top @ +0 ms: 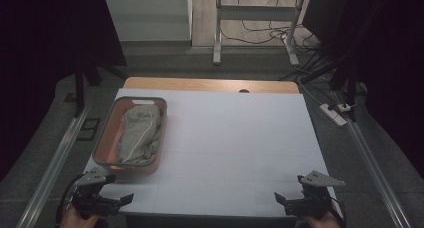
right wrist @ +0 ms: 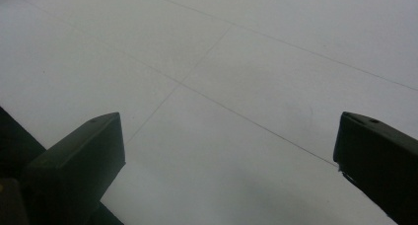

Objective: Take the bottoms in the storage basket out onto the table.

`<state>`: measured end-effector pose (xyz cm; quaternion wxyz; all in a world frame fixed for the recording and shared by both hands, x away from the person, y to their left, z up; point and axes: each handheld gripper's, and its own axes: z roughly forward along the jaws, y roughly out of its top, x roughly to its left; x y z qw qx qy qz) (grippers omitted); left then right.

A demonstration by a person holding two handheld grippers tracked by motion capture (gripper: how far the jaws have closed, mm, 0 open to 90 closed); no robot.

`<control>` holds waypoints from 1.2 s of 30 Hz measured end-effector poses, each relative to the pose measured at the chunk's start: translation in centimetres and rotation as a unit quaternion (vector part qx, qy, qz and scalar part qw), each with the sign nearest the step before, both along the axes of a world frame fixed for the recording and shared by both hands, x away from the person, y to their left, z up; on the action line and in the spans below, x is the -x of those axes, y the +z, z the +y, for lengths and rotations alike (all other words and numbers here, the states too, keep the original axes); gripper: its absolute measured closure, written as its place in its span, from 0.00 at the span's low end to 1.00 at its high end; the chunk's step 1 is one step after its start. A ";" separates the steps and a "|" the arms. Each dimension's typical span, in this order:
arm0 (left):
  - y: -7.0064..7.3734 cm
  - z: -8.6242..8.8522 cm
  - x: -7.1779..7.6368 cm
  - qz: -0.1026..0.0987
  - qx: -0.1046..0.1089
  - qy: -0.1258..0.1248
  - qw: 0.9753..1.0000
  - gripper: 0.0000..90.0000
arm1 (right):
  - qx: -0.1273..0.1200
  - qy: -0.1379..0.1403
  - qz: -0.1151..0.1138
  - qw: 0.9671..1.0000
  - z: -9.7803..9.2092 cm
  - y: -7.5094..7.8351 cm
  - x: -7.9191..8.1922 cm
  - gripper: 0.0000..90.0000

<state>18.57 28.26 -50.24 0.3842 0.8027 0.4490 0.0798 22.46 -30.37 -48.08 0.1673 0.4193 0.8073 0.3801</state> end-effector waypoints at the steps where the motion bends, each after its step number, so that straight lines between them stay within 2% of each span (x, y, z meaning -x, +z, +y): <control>1: 0.0 0.0 0.0 0.001 0.000 0.000 1.000 0.03 | -0.001 0.000 0.001 1.000 0.0 0.0 0.0 0.00; 6: 0.0 -0.1 0.0 0.003 -0.005 -0.003 1.000 0.03 | 0.003 0.006 0.006 1.000 0.1 0.0 -0.1 0.00; 12: 0.0 -0.5 0.0 0.002 -0.021 -0.009 1.000 0.03 | 0.015 0.020 0.006 1.000 0.4 -0.1 0.0 0.00; 32: 0.0 -0.5 -0.1 0.005 -0.027 0.000 1.000 0.00 | 0.025 0.035 0.009 0.999 0.7 -0.1 0.0 0.00; 36: 0.1 -0.4 0.0 0.005 -0.022 0.006 1.000 0.00 | 0.027 0.037 0.010 0.999 0.7 -0.2 0.0 0.00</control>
